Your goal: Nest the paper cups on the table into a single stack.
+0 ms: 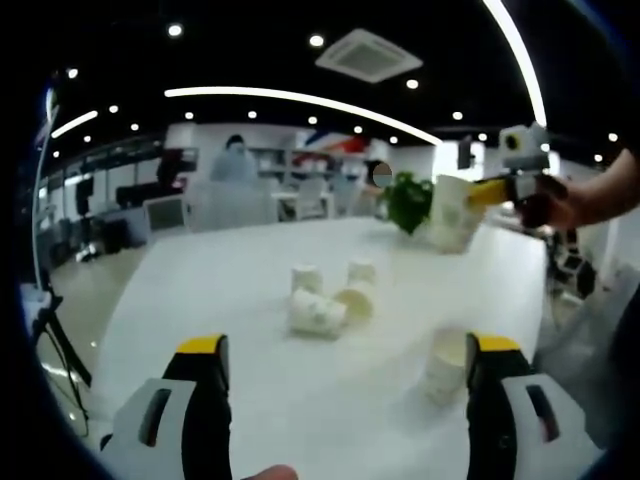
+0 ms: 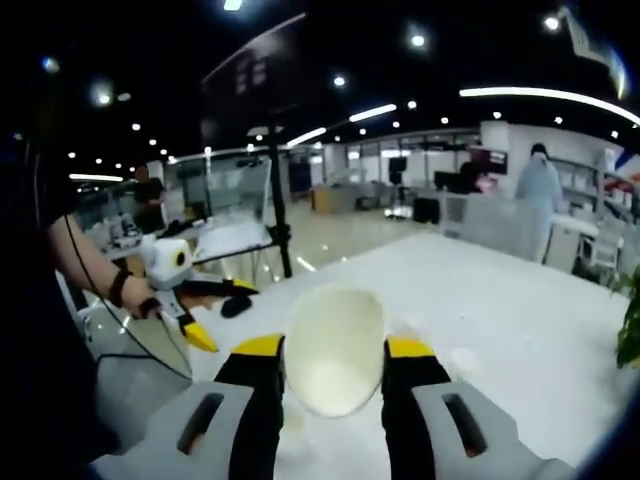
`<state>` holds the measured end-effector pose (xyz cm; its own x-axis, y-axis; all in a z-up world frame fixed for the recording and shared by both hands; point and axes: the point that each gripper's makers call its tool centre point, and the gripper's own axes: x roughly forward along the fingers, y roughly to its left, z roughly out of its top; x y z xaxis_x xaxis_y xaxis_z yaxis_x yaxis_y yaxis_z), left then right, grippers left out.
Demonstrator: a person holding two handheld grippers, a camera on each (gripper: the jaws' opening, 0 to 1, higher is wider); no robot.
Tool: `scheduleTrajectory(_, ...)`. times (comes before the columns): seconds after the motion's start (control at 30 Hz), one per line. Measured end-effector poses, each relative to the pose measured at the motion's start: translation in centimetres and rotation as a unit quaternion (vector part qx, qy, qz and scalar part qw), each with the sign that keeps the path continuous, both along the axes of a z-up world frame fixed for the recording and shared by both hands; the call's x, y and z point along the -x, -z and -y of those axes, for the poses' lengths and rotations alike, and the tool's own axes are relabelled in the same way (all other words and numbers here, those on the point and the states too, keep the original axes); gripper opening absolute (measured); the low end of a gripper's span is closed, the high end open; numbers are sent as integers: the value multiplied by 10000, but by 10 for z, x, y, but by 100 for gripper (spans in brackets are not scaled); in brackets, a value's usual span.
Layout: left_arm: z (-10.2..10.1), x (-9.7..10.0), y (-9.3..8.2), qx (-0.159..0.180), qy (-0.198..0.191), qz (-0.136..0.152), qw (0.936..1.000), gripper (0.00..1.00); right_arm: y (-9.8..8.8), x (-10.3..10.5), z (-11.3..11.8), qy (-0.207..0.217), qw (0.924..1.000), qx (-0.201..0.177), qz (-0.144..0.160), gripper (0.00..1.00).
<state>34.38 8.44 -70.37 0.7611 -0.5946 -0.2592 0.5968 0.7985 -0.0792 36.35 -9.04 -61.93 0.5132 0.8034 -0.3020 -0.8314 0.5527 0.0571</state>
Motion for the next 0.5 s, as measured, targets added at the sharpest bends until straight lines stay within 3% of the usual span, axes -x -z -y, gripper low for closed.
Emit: scheduleTrajectory(0.5, -1, 1, 0, -10, -21, -4, 10000, 97, 10, 28, -22, -360, 9992, 14, -181, 34)
